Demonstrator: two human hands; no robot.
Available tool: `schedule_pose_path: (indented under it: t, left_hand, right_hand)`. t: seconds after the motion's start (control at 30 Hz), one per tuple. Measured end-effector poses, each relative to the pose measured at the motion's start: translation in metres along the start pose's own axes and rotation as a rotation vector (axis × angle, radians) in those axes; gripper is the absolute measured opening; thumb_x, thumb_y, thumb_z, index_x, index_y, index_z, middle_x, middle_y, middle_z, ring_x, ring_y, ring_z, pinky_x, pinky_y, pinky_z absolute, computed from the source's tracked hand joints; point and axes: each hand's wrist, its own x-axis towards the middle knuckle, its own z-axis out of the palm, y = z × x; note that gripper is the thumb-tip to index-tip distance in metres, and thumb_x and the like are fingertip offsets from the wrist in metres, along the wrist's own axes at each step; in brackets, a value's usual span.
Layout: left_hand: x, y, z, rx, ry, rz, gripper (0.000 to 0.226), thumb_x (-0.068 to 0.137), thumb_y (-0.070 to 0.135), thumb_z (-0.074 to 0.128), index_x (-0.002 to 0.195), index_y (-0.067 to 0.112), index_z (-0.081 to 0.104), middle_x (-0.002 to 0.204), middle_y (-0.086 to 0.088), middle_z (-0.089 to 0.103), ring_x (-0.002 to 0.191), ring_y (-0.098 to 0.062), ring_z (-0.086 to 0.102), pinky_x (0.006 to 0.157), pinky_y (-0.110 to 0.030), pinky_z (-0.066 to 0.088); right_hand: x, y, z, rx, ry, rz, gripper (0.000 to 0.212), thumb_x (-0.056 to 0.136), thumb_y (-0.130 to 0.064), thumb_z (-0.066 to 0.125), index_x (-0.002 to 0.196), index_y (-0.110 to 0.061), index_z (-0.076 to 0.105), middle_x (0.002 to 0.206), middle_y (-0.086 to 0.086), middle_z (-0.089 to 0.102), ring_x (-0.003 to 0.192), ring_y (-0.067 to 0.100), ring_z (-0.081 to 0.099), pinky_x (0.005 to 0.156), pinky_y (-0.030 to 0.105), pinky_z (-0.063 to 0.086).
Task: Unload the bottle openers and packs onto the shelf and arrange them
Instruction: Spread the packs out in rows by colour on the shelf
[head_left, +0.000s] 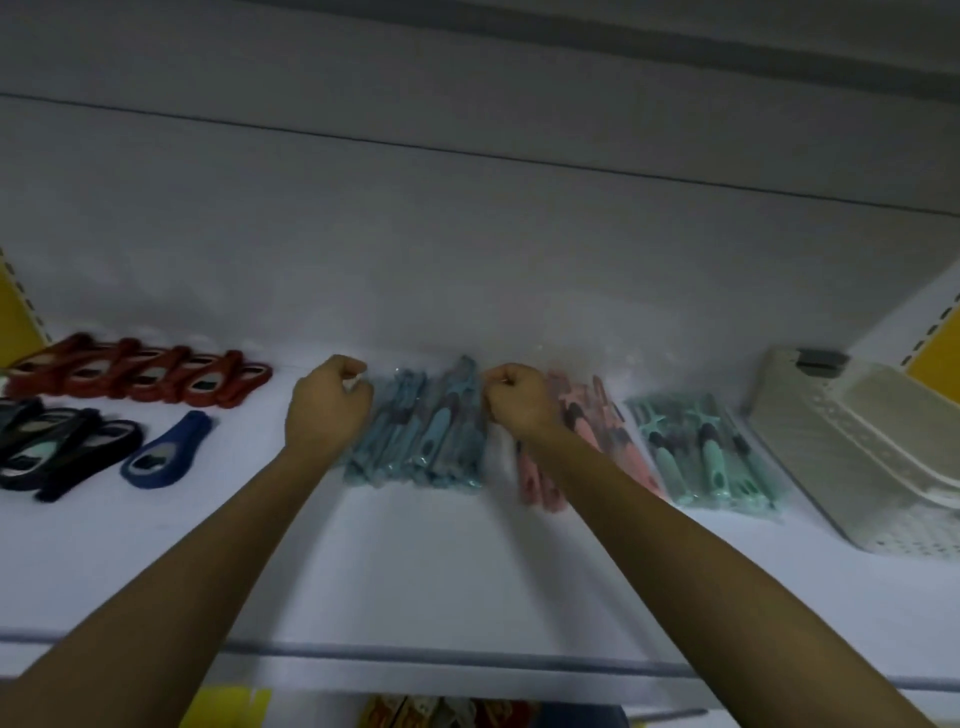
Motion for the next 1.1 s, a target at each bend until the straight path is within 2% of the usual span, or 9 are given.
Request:
schedule_pose_path:
  t: [0.13, 0.43, 0.53, 0.63, 0.7, 0.87, 0.97, 1.07, 1.1]
  left_hand:
    - [0.005, -0.024, -0.003, 0.079, -0.078, -0.139, 0.041, 0.089, 0.029, 0.057, 0.126, 0.010, 0.052, 0.124, -0.019, 0.058, 0.116, -0.038, 0.051, 0.095, -0.041, 0.041]
    - [0.013, -0.037, 0.001, 0.065, -0.251, -0.307, 0.073, 0.090, 0.054, 0.050, 0.136, -0.001, 0.032, 0.134, -0.022, 0.049, 0.120, -0.038, 0.049, 0.094, -0.038, 0.038]
    - [0.017, -0.018, 0.014, -0.025, -0.409, -0.340, 0.096, 0.075, 0.067, 0.061, 0.138, -0.001, 0.035, 0.133, -0.018, 0.052, 0.116, -0.032, 0.054, 0.094, -0.035, 0.043]
    - [0.026, -0.014, 0.014, -0.234, -0.548, -0.396, 0.073, 0.065, 0.054, 0.077, 0.115, 0.004, 0.060, 0.095, -0.006, 0.068, 0.082, -0.017, 0.064, 0.070, -0.026, 0.052]
    - [0.030, -0.021, 0.007, -0.348, -0.623, -0.431, 0.065, 0.064, 0.042, 0.083, 0.113, 0.004, 0.062, 0.095, -0.007, 0.070, 0.084, -0.018, 0.067, 0.074, -0.028, 0.054]
    - [0.016, -0.022, 0.003, -0.606, -0.469, -0.090, 0.086, 0.060, 0.017, 0.088, 0.130, 0.001, 0.041, 0.120, -0.012, 0.060, 0.104, -0.020, 0.064, 0.088, -0.038, 0.055]
    - [-0.008, -0.017, -0.004, -0.530, -0.292, 0.186, 0.108, 0.046, 0.035, 0.092, 0.134, 0.017, 0.031, 0.122, 0.017, 0.054, 0.110, 0.001, 0.057, 0.087, -0.019, 0.052]
    - [-0.028, -0.017, -0.016, -0.473, -0.385, 0.244, 0.112, 0.040, 0.045, 0.088, 0.135, 0.042, 0.029, 0.110, 0.041, 0.053, 0.100, 0.027, 0.047, 0.078, 0.001, 0.042]
    - [-0.030, -0.019, -0.018, -0.478, -0.418, 0.215, 0.116, 0.038, 0.044, 0.091, 0.137, 0.036, 0.031, 0.105, 0.038, 0.056, 0.096, 0.031, 0.045, 0.074, 0.006, 0.038]
  right_hand:
    - [-0.004, -0.001, 0.023, -0.055, -0.054, 0.065, 0.007, 0.086, -0.016, 0.062, 0.091, -0.020, 0.059, 0.098, 0.008, 0.063, 0.097, 0.023, 0.060, 0.089, 0.031, 0.048]
    - [0.009, -0.004, 0.045, -0.031, -0.040, 0.242, 0.086, 0.069, -0.054, 0.077, 0.129, -0.004, 0.042, 0.129, 0.014, 0.056, 0.116, 0.032, 0.056, 0.100, 0.043, 0.047]
    - [0.015, -0.013, 0.061, 0.159, -0.085, 0.299, 0.078, 0.067, -0.047, 0.082, 0.121, 0.002, 0.053, 0.120, 0.016, 0.062, 0.106, 0.030, 0.063, 0.093, 0.040, 0.053]
    - [0.013, -0.021, 0.077, 0.382, -0.260, 0.372, 0.060, 0.069, -0.036, 0.084, 0.108, 0.006, 0.064, 0.109, 0.021, 0.068, 0.091, 0.030, 0.069, 0.081, 0.039, 0.058]
    - [0.009, -0.018, 0.083, 0.407, -0.327, 0.385, 0.060, 0.067, -0.034, 0.085, 0.109, 0.005, 0.065, 0.105, 0.020, 0.070, 0.090, 0.031, 0.070, 0.082, 0.041, 0.058]
    - [-0.009, -0.018, 0.077, 0.504, -0.222, -0.053, 0.056, 0.070, -0.032, 0.083, 0.117, -0.012, 0.061, 0.107, 0.009, 0.071, 0.099, 0.024, 0.069, 0.083, 0.038, 0.057]
    - [-0.034, -0.016, 0.063, 0.460, -0.117, -0.287, 0.082, 0.055, -0.046, 0.087, 0.122, -0.018, 0.050, 0.113, 0.001, 0.067, 0.105, 0.015, 0.066, 0.081, 0.031, 0.057]
    - [-0.054, -0.012, 0.050, 0.366, -0.200, -0.301, 0.104, 0.043, -0.034, 0.088, 0.129, 0.004, 0.045, 0.123, 0.015, 0.061, 0.117, 0.025, 0.059, 0.096, 0.041, 0.051]
    - [-0.060, -0.009, 0.048, 0.339, -0.218, -0.317, 0.102, 0.043, -0.028, 0.086, 0.130, 0.005, 0.045, 0.124, 0.014, 0.060, 0.118, 0.023, 0.058, 0.097, 0.038, 0.050]
